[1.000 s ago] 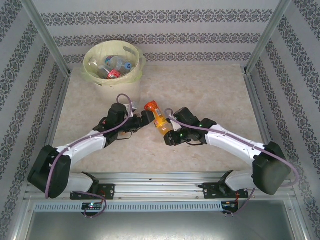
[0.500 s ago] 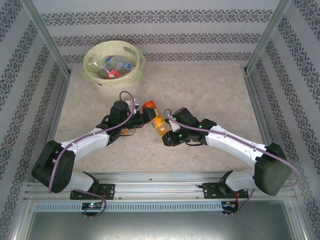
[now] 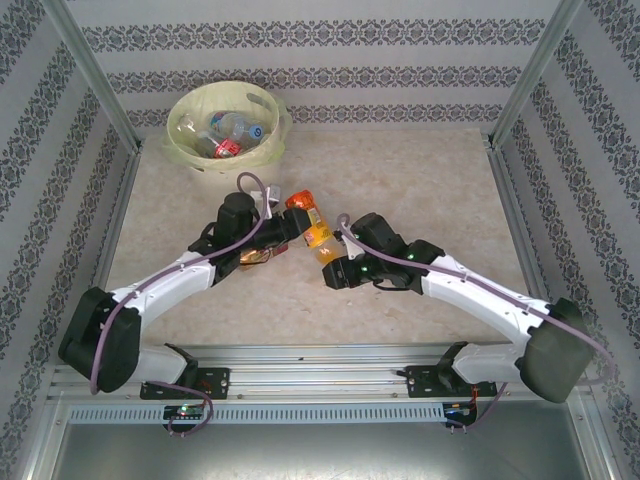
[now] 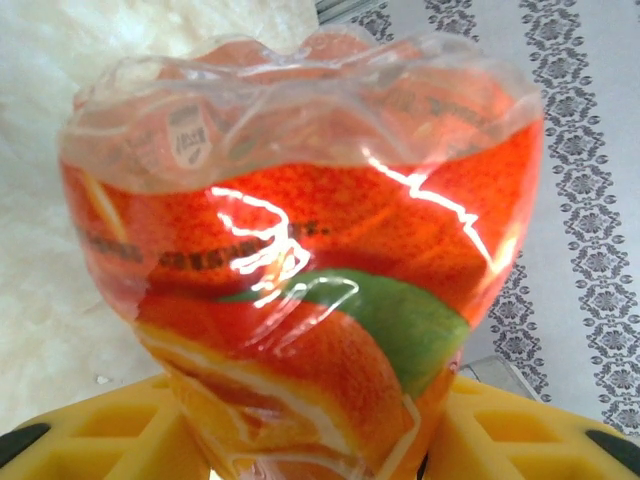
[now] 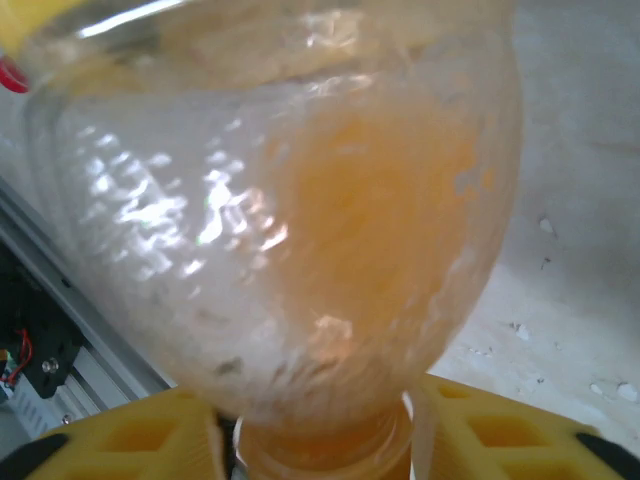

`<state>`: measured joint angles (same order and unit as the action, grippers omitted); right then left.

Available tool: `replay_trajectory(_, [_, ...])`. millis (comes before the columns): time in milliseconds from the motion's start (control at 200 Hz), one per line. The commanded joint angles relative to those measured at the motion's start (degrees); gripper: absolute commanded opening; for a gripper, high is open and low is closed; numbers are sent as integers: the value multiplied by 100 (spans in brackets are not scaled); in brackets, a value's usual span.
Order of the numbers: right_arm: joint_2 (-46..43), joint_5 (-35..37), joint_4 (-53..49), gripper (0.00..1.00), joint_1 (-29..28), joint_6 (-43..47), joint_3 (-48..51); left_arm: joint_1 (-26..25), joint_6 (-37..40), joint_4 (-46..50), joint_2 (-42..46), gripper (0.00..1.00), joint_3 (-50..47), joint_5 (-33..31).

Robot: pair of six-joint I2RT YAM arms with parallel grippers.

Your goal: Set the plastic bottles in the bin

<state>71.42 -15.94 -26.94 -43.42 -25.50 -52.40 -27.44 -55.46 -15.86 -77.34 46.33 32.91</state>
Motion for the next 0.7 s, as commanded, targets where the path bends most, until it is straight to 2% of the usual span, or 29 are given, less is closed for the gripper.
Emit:
replay_trajectory(0, [-340,49,56,60,-62,-90,-113,-74,509,580,316,51,544,-111])
replay_trajectory(70, [-557,123,9,75,-86,-133,-195,-71,765,1028,364,51,906,-175])
replay_trajectory(260, [-1175,404,-1,98,-90,-198,-628,-1,1712,2514,302,51,2233,-563])
replay_trajectory(525, [-1695,806,200,98,-93,-207,-1381,447,2690,4170,-225,50,4243,-1084])
replay_trajectory(694, [-1798,926,150,98,-91,-198,-1627,973,2702,4660,-575,51,5320,-1477])
